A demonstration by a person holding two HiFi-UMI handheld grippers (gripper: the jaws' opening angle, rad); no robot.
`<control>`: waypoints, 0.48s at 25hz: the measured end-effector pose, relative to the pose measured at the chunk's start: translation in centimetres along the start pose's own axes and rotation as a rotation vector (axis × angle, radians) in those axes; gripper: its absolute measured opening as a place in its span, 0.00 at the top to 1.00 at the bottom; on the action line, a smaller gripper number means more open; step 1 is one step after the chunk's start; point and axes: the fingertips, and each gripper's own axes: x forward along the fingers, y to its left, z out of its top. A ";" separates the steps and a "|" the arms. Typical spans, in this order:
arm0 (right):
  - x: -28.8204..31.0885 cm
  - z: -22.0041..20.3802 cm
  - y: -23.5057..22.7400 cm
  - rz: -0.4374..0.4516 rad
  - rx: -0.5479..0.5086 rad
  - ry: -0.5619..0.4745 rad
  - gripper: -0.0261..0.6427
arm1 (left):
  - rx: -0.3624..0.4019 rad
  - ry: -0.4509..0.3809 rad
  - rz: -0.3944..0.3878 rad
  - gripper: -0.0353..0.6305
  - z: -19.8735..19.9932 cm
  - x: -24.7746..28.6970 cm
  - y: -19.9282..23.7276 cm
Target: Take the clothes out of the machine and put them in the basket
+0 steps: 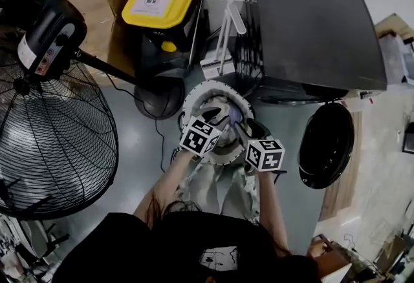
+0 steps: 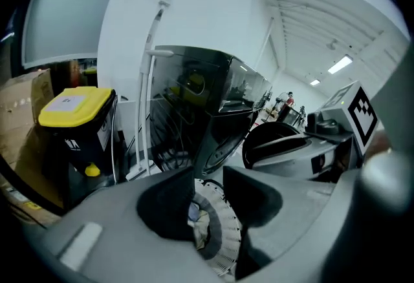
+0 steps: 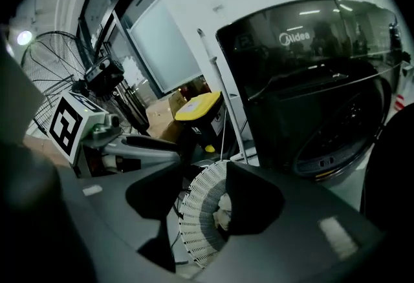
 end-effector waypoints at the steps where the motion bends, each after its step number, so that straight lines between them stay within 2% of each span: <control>1: -0.6 0.4 0.4 -0.001 -0.010 -0.012 0.62 | 0.006 -0.013 -0.001 0.75 0.3 -0.5 -0.3; 8: -4.8 2.9 3.6 -0.001 -0.054 -0.114 0.65 | 0.045 -0.092 -0.033 0.76 1.8 -4.9 -2.8; 12: -7.1 3.7 5.7 -0.003 -0.060 -0.162 0.67 | 0.065 -0.106 -0.054 0.77 1.4 -7.6 -3.8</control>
